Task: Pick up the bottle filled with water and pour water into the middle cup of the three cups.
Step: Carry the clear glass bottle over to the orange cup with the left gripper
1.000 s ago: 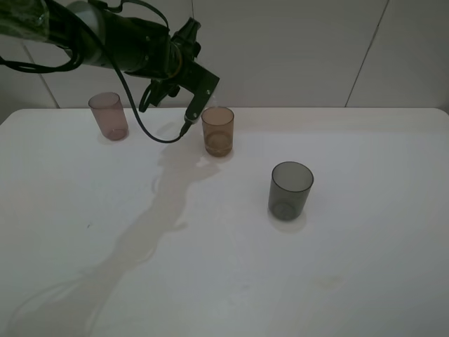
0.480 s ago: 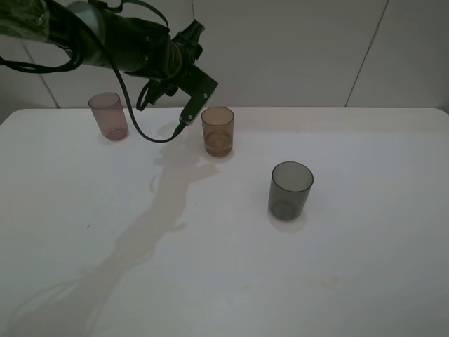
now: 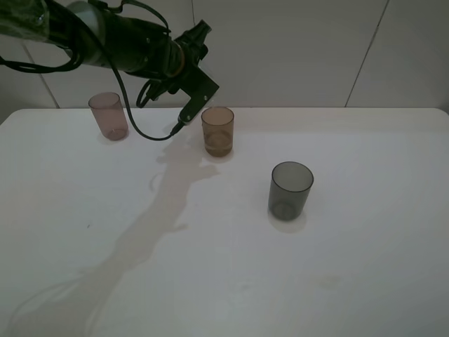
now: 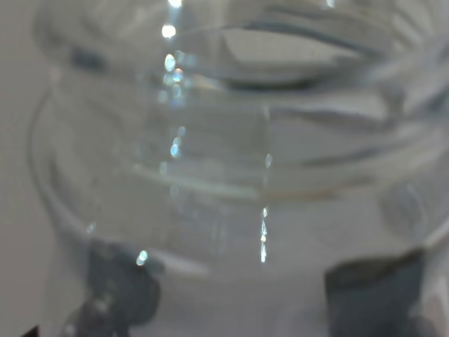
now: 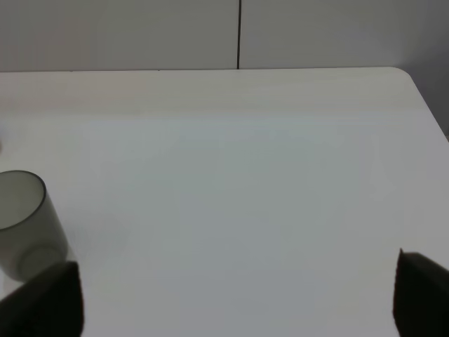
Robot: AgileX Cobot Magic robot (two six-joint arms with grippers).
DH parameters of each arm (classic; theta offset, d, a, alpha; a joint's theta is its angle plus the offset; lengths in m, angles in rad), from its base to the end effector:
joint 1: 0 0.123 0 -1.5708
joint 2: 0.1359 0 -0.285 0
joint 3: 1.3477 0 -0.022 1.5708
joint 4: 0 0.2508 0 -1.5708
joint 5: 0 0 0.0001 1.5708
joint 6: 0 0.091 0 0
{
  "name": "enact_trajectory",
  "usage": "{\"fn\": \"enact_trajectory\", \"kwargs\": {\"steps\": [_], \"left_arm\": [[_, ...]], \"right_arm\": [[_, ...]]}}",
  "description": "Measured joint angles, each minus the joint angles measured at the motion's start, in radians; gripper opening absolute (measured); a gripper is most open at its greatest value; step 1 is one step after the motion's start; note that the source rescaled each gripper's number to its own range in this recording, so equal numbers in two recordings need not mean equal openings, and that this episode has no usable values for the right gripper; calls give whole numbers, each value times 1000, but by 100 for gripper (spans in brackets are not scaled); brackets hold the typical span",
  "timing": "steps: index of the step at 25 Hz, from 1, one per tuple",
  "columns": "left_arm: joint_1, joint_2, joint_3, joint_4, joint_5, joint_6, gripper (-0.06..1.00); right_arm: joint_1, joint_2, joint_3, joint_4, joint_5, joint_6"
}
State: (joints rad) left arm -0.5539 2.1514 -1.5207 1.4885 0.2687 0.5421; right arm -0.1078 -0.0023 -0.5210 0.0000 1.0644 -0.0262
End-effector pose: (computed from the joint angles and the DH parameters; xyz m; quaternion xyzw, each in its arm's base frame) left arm 0.4271 -0.2357 0.1800 0.8170 0.3019 0.4073 0.2748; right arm -0.0078 0.0008 0.2828 0.0346 0.8474 -0.0355 0.5287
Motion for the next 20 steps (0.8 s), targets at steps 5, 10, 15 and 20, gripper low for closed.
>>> {"fn": "enact_trajectory", "kwargs": {"steps": [5, 10, 15, 20], "left_arm": [[0, 0, 0, 29, -20, 1, 2], [0, 0, 0, 68, -21, 1, 2], [-5, 0, 0, 91, -25, 1, 2], [-11, 0, 0, 125, -29, 1, 2]], "right_arm": [[0, 0, 0, 0, 0, 0], [0, 0, 0, 0, 0, 0], [0, 0, 0, 0, 0, 0], [0, 0, 0, 0, 0, 0]]}}
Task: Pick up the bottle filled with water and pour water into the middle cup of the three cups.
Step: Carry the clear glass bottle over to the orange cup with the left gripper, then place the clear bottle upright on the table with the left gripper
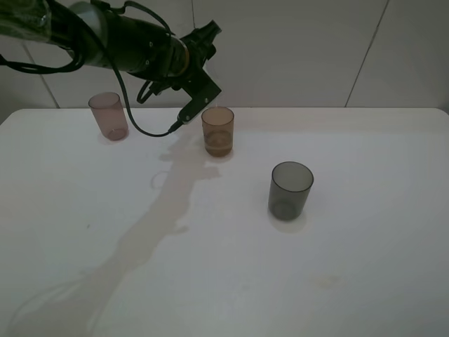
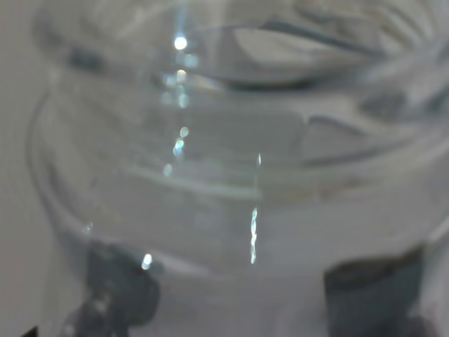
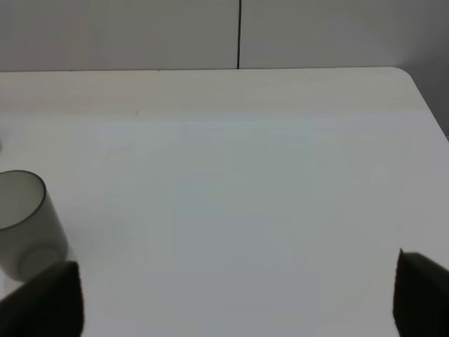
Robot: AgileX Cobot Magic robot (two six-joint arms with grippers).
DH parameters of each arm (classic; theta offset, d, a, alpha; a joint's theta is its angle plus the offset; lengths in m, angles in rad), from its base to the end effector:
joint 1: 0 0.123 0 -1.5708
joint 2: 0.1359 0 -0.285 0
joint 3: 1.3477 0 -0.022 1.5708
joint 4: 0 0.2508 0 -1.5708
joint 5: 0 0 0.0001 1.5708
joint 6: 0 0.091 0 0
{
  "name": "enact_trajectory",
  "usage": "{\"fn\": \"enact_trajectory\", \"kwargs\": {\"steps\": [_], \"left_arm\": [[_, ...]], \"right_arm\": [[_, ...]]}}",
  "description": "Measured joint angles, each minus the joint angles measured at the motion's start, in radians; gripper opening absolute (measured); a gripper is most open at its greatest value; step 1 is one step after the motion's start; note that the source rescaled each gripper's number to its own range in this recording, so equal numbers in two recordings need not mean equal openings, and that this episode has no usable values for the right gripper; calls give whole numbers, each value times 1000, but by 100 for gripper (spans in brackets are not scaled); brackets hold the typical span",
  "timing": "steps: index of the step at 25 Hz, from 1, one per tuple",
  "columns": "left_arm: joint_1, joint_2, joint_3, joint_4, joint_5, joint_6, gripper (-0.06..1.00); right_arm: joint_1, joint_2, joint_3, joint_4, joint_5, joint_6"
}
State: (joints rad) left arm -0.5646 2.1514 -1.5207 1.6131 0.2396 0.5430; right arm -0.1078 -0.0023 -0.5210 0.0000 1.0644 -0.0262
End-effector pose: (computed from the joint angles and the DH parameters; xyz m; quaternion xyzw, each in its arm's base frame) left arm 0.4250 -0.2435 0.1821 0.8310 0.2375 0.4244 0.2701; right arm -0.0078 0.0008 0.2828 0.0346 0.8474 -0.0355 0.5287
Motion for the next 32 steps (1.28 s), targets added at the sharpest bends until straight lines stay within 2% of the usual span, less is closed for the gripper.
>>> {"fn": "enact_trajectory", "kwargs": {"steps": [15, 19, 23, 26, 28, 32], "left_arm": [[0, 0, 0, 1, 2, -1, 2], [0, 0, 0, -20, 2, -46, 2], [0, -23, 0, -142, 1, -231, 2], [0, -69, 0, -290, 3, -469, 2], [0, -102, 0, -417, 20, -663, 2], [0, -169, 0, -658, 105, -984, 2]], "right_arm": [[0, 0, 0, 0, 0, 0], [0, 0, 0, 0, 0, 0], [0, 0, 0, 0, 0, 0], [0, 0, 0, 0, 0, 0], [0, 0, 0, 0, 0, 0], [0, 0, 0, 0, 0, 0]]}}
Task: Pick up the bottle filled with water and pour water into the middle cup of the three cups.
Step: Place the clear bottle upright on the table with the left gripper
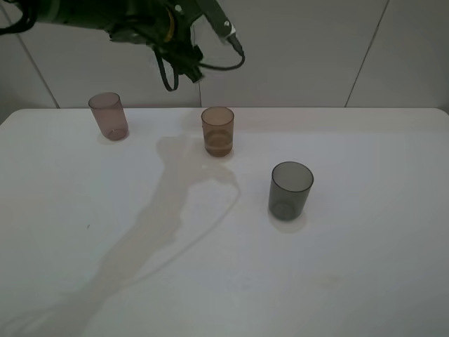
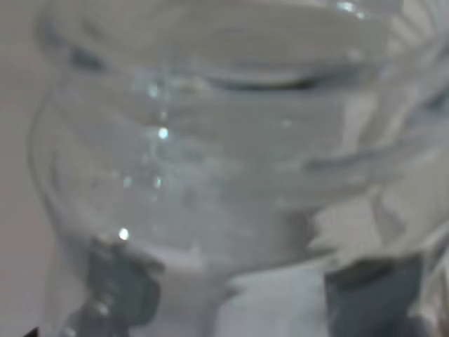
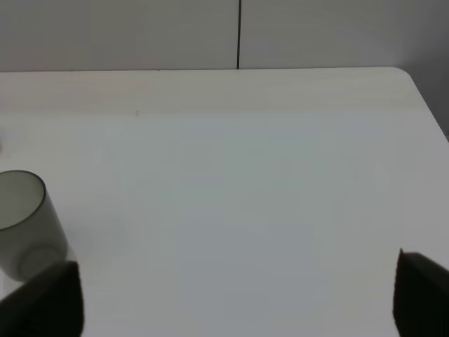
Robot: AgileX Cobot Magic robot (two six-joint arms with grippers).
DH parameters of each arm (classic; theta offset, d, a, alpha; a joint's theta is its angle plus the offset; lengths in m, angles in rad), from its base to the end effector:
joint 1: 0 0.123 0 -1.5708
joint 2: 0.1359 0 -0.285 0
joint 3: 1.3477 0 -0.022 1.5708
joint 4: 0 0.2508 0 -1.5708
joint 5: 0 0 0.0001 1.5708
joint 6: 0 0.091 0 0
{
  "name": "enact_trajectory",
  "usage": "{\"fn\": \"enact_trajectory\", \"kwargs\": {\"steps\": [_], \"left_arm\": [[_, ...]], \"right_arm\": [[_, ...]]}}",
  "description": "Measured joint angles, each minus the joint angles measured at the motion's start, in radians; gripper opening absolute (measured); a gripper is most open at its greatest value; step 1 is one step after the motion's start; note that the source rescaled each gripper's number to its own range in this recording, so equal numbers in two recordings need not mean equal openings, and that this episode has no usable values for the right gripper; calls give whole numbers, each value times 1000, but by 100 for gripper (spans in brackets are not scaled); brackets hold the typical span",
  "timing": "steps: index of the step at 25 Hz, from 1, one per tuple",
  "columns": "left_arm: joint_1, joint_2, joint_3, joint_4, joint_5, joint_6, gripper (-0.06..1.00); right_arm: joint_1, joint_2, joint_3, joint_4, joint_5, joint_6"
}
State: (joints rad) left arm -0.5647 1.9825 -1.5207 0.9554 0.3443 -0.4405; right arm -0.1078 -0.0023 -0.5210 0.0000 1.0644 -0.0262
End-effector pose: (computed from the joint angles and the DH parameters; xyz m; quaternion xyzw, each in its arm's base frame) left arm 0.4046 -0.2265 0.2471 0.3795 0.7867 0.1038 0.4758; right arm -0.0078 0.0008 0.2828 0.0346 0.8474 -0.0355 0.5287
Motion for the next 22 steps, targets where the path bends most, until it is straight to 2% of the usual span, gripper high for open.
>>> {"fn": "enact_trajectory", "kwargs": {"steps": [3, 7, 10, 13, 17, 19, 22], "left_arm": [[0, -35, 0, -128, 101, -149, 2], [0, -45, 39, -193, 171, -278, 2], [0, -68, 135, -208, 149, -329, 2], [0, -113, 257, -263, 37, -334, 2], [8, -193, 420, -405, -155, -255, 2], [15, -221, 492, -488, -221, -159, 2], [23, -244, 589, -619, -312, 59, 2]], "right_arm": [[0, 0, 0, 0, 0, 0], [0, 0, 0, 0, 0, 0], [0, 0, 0, 0, 0, 0], [0, 0, 0, 0, 0, 0], [0, 0, 0, 0, 0, 0], [0, 0, 0, 0, 0, 0], [0, 0, 0, 0, 0, 0]]}}
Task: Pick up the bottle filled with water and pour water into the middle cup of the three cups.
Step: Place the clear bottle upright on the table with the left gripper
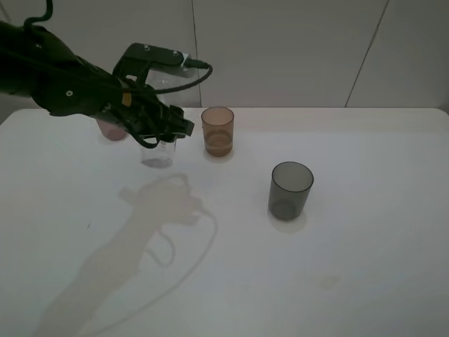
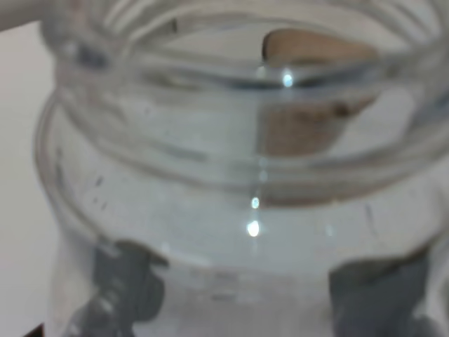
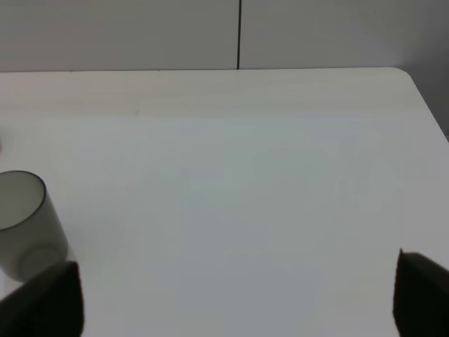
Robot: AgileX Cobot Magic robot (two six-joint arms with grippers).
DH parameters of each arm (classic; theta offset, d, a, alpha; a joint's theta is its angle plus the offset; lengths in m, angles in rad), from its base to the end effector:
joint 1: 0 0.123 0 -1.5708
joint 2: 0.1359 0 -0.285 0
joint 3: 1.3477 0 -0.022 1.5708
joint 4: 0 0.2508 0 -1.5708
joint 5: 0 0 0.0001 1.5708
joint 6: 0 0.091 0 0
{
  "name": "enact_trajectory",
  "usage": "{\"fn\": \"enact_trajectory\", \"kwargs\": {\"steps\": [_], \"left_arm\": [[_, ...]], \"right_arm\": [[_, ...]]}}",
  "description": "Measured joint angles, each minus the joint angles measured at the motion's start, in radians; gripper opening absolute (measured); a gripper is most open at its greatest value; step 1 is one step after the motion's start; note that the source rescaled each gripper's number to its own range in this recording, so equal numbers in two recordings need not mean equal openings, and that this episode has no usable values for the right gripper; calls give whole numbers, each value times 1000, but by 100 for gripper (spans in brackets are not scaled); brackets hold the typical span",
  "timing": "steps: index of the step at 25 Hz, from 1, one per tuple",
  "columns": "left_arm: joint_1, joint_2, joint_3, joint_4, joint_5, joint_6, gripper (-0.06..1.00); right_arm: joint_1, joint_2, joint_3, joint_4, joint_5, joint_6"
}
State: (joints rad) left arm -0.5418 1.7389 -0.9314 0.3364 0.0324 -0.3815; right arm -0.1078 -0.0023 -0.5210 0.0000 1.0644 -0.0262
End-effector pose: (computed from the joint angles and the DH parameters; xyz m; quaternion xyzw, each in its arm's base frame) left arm 0.3045 -0.1821 0.1839 0.2233 0.8895 -0.1106 0.3829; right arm -0.0078 0.0008 0.2828 0.0346 0.8474 -0.0355 0.5287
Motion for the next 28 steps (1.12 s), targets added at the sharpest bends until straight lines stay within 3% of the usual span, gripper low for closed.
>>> {"fn": "enact_trajectory", "kwargs": {"steps": [5, 7, 9, 12, 15, 23, 28], "left_arm": [[-1, -6, 185, -244, -334, 373, 2], [-1, -6, 275, -336, -493, 470, 2], [-1, -6, 354, -379, -668, 512, 2], [12, -6, 451, -400, -884, 531, 2], [57, 4, 505, -401, -1010, 529, 2], [104, 176, 527, -379, -1210, 479, 2], [104, 311, 525, -374, -1258, 478, 2]], "right_arm": [[0, 0, 0, 0, 0, 0], [0, 0, 0, 0, 0, 0], [0, 0, 0, 0, 0, 0], [0, 0, 0, 0, 0, 0], [0, 0, 0, 0, 0, 0], [0, 0, 0, 0, 0, 0], [0, 0, 0, 0, 0, 0]]}}
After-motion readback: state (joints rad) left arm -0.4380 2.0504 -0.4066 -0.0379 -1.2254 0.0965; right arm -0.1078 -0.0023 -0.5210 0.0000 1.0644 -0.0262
